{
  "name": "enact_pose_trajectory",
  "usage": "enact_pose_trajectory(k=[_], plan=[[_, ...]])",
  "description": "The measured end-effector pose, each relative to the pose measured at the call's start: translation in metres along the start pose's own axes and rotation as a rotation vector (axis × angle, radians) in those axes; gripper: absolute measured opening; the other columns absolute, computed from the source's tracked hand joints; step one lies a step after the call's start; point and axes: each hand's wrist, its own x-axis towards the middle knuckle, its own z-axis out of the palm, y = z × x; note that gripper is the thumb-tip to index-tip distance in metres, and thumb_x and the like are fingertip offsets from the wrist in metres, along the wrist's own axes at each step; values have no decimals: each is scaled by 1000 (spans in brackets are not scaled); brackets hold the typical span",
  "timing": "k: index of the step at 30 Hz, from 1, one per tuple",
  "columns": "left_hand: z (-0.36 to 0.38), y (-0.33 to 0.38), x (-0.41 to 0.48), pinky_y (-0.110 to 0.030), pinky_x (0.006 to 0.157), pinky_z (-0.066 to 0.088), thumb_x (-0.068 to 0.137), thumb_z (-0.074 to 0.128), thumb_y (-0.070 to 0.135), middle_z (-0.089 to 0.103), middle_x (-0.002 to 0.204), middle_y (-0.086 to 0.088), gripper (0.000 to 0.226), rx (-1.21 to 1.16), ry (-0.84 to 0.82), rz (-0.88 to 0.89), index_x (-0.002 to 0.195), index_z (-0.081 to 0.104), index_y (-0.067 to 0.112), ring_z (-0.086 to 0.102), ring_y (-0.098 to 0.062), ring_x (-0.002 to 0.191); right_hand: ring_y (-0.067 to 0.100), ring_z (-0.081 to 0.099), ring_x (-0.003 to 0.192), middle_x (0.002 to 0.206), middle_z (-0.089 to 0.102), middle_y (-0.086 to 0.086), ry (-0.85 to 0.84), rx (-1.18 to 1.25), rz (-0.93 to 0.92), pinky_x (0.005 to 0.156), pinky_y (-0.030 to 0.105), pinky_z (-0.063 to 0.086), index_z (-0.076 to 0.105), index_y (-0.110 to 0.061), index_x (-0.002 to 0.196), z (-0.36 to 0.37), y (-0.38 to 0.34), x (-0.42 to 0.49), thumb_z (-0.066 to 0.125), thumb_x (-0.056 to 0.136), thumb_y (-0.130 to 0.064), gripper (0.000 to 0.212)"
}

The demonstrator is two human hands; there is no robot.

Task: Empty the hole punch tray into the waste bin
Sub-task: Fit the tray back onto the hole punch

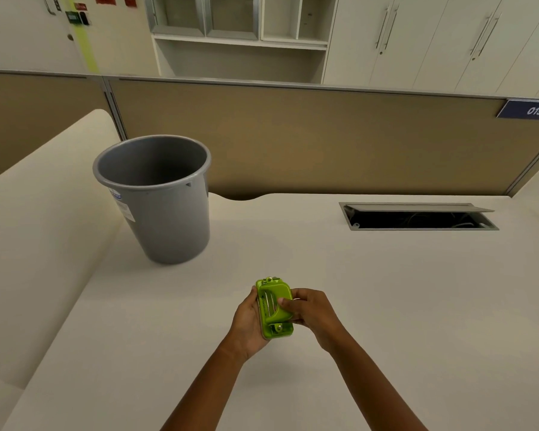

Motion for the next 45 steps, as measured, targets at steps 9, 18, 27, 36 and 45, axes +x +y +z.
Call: enact_pose_trajectory(k=[9, 18, 27, 36, 45], plan=[[1, 3, 6, -36, 56, 60, 96, 23, 48, 75, 75, -14, 54, -4, -2, 39, 99, 62, 11, 72, -26, 63, 36, 68, 92, 82, 67, 10, 44, -193, -80, 91, 44, 53, 71, -4, 94, 8, 4, -4, 66, 78, -8, 17], [-12, -1, 10, -32, 44, 57, 97, 30, 42, 74, 62, -14, 50, 59, 116, 79, 88, 63, 5, 71, -24, 53, 40, 66, 93, 93, 69, 28, 67, -300, -109, 90, 49, 52, 70, 3, 94, 15, 7, -1, 62, 84, -20, 26], [-14, -7, 5, -33, 66, 58, 94, 33, 46, 76, 85, -13, 50, 137, 94, 69, 92, 68, 10, 69, -25, 80, 13, 61, 61, 74, 67, 7, 233, -208, -106, 61, 17, 53, 69, 4, 95, -1, 6, 18, 56, 89, -10, 20], [-9, -8, -6, -30, 69, 58, 97, 23, 42, 68, 102, -10, 46, 313, 22, 94, 103, 64, 20, 62, -23, 94, 18, 60, 64, 71, 61, 11, 49, -54, 102, 59, 17, 55, 65, 10, 83, -11, 7, 25, 58, 87, -1, 14], [-8, -10, -10, -25, 67, 58, 98, 23, 39, 65, 106, -10, 44, 441, -21, 118, 109, 60, 18, 62, -21, 95, 16, 58, 63, 69, 59, 10, 41, -33, 205, 57, 16, 52, 57, -4, 65, -12, 10, 25, 51, 88, 4, 26]])
